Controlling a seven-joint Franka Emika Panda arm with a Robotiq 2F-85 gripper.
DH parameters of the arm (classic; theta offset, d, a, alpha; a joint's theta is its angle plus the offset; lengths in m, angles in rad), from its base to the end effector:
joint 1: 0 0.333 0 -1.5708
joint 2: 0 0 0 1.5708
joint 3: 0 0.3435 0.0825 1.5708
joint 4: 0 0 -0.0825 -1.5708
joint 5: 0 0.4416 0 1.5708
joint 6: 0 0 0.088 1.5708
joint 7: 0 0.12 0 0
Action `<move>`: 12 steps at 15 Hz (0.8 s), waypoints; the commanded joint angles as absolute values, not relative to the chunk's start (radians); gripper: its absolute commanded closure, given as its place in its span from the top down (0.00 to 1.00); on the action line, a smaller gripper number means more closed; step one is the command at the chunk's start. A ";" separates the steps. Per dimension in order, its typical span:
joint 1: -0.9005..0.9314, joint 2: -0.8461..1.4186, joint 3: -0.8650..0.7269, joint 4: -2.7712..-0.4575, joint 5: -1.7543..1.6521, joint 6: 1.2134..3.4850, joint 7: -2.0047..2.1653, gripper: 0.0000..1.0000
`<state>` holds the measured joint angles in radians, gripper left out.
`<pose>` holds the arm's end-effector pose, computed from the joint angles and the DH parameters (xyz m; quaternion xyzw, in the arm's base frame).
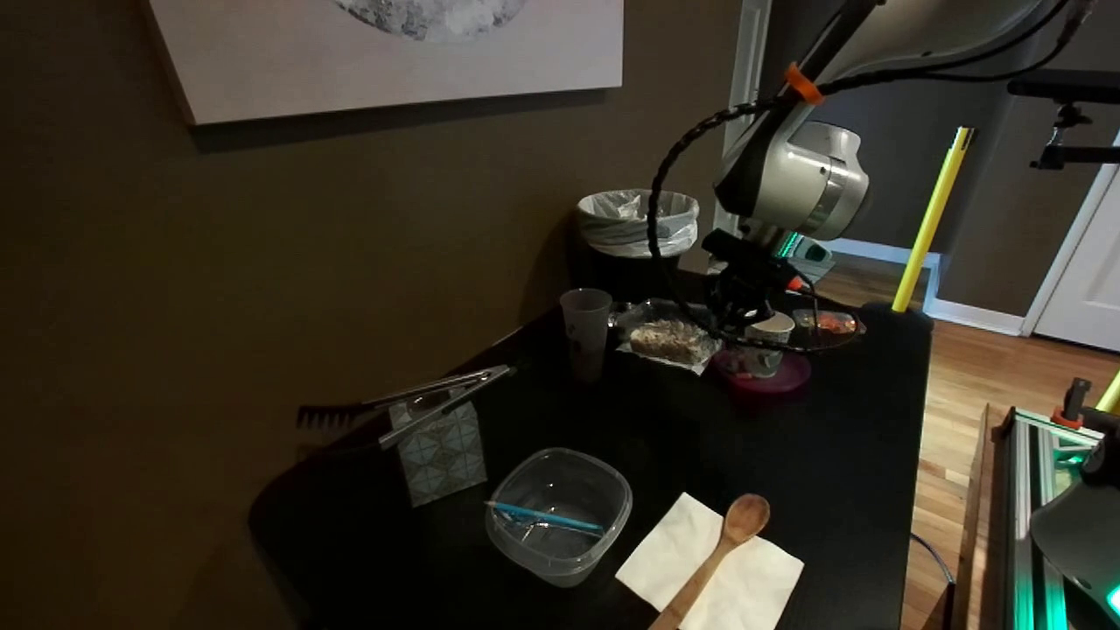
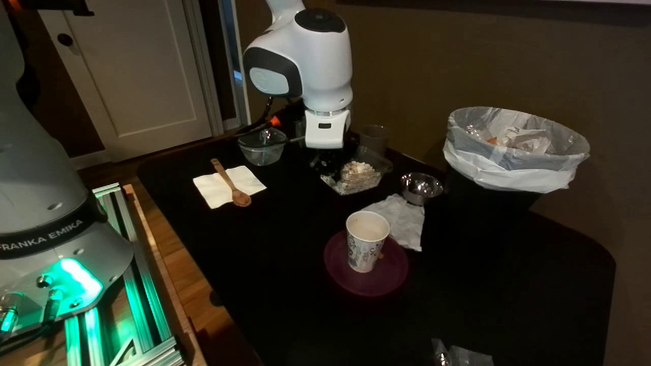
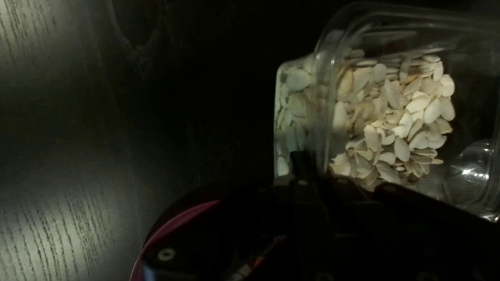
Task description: Move the clear container from the front left to the right.
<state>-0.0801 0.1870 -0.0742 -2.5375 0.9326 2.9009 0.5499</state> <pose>0.4730 -0.1214 0.1737 -0.6900 0.7056 -0.0528 0.1526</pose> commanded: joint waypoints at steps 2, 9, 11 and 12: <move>-0.085 0.279 -0.049 -2.446 1.032 2.918 0.566 0.01; -0.112 0.372 -0.050 -2.353 1.051 2.926 0.540 0.01; -0.128 0.392 -0.035 -2.321 1.078 2.932 0.510 0.01; -0.128 0.403 -0.037 -2.306 1.081 2.936 0.508 0.01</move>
<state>-0.1081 0.3610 -0.0587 -2.3618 1.0337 2.9079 0.5465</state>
